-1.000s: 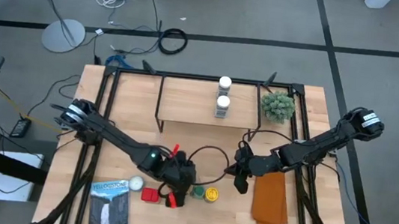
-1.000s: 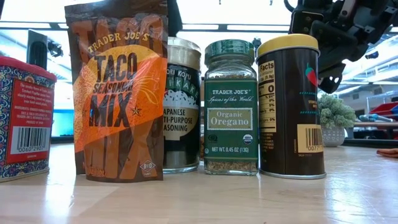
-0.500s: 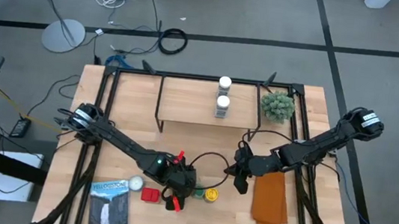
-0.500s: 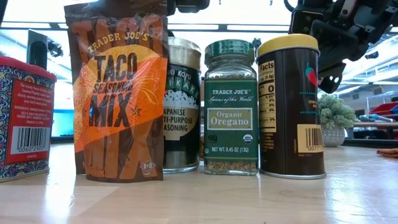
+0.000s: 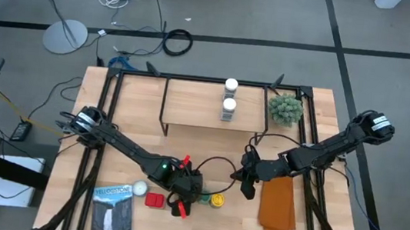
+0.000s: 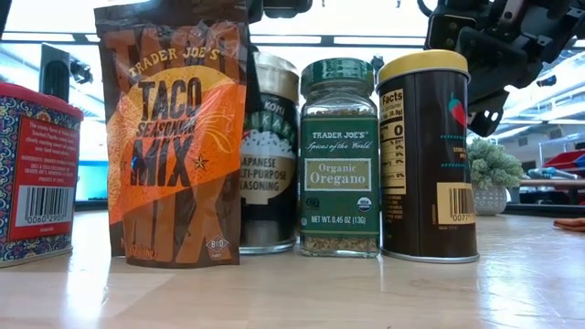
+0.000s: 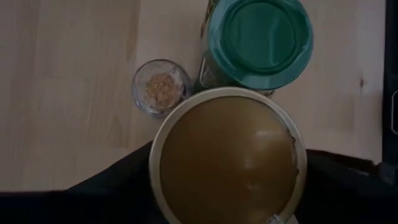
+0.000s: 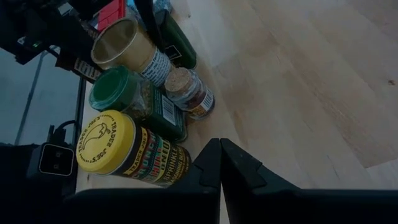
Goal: Shelf spices
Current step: Put the gold seasoning bottle on the shelf
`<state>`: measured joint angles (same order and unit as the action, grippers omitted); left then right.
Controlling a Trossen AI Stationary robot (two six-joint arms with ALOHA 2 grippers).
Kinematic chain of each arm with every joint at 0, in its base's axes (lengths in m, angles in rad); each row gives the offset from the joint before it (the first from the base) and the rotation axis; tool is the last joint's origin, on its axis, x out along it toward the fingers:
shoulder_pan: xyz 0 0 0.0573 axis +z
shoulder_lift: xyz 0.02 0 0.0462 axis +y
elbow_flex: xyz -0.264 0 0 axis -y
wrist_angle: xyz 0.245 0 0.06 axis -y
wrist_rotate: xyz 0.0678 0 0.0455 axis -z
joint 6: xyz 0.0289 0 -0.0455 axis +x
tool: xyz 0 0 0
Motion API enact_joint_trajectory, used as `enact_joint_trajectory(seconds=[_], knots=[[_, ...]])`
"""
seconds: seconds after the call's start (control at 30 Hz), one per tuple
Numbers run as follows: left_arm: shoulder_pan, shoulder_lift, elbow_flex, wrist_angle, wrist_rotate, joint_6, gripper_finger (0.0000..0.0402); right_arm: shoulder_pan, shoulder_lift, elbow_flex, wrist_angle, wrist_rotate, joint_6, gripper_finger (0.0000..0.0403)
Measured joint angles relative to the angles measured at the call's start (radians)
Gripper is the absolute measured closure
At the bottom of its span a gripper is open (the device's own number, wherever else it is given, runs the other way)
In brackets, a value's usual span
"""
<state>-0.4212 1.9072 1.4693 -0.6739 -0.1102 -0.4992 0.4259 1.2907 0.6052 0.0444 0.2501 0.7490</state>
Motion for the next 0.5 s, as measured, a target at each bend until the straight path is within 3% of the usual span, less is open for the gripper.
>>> enact_joint_trajectory(seconds=[0.5], knots=[[0.000, -0.003, 0.000, -0.001, 0.000, 0.000, 0.0116, 0.000, 0.000, 0.000, 0.000, -0.001, 0.000, 0.0399]])
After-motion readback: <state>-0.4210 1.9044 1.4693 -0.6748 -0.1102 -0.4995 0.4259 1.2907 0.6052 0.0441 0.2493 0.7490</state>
